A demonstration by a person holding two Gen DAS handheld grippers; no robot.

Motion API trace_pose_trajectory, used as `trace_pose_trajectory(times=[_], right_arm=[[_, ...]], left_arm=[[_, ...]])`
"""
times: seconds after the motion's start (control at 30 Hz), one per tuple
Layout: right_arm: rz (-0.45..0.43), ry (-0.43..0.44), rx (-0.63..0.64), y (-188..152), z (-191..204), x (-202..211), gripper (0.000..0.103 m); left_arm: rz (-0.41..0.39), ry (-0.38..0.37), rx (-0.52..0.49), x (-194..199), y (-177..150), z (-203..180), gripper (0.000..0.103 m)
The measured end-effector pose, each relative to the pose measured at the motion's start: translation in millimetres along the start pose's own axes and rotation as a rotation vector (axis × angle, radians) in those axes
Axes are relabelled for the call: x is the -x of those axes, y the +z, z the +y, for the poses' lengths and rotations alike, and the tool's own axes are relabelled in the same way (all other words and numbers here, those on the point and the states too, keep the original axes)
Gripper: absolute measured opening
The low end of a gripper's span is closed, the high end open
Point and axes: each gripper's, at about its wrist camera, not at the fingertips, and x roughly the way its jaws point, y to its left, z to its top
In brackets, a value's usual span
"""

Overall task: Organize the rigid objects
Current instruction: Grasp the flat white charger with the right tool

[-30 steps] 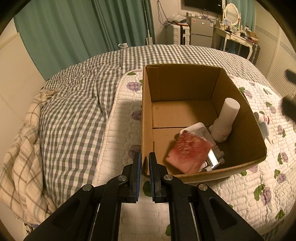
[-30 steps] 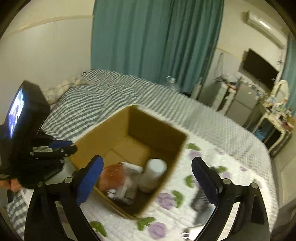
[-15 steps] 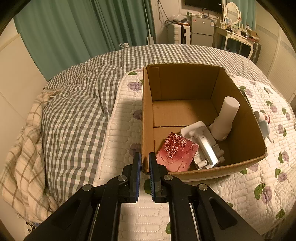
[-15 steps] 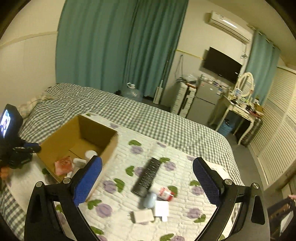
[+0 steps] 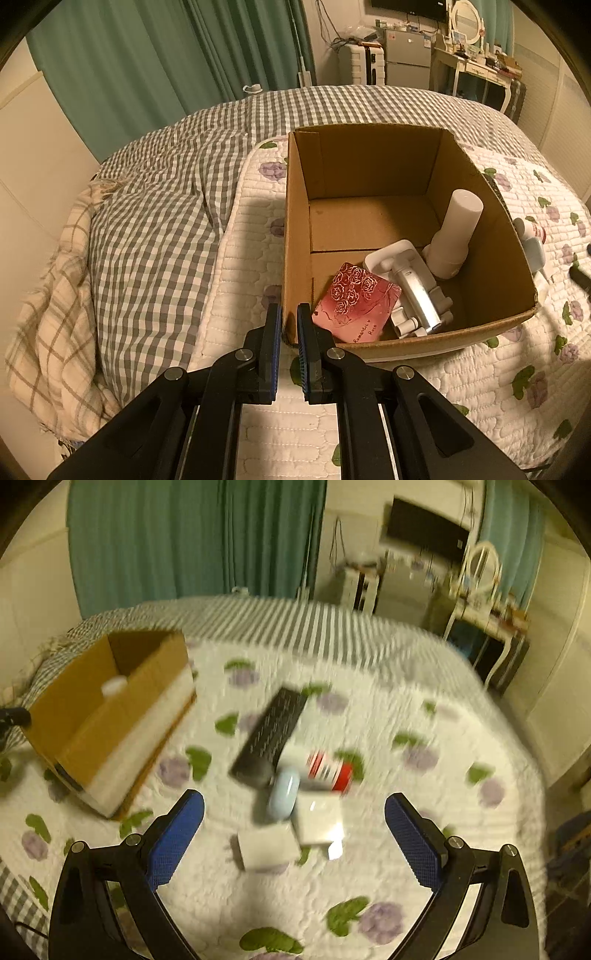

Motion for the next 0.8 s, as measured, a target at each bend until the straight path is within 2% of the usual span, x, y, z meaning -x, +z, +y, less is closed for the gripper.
trace_pose_trajectory(times=[0.27, 0.5, 0.57, 0.8], right_arm=[[0.140, 0.041, 0.022, -18.0, 7.0, -47.4, 0.098], [0.229, 0.041, 0.030, -26.5, 12.0, -71.3, 0.081], [0.257, 0.045, 0.025, -30.0, 12.0, -78.9, 0.079], [0.258, 0.039, 0.019, -32.4, 12.0, -78.7, 0.079]], left_arm=[[0.004, 0.007, 0.008, -0.5, -0.3, -0.9, 0.009], [0.003, 0.003, 0.010, -0.4, -0.7, -0.8, 0.009], [0.003, 0.002, 0.010, -0.5, -1.0, -1.1, 0.009], [0.000, -0.003, 0.015, 0.2, -1.4, 0.5, 0.009]])
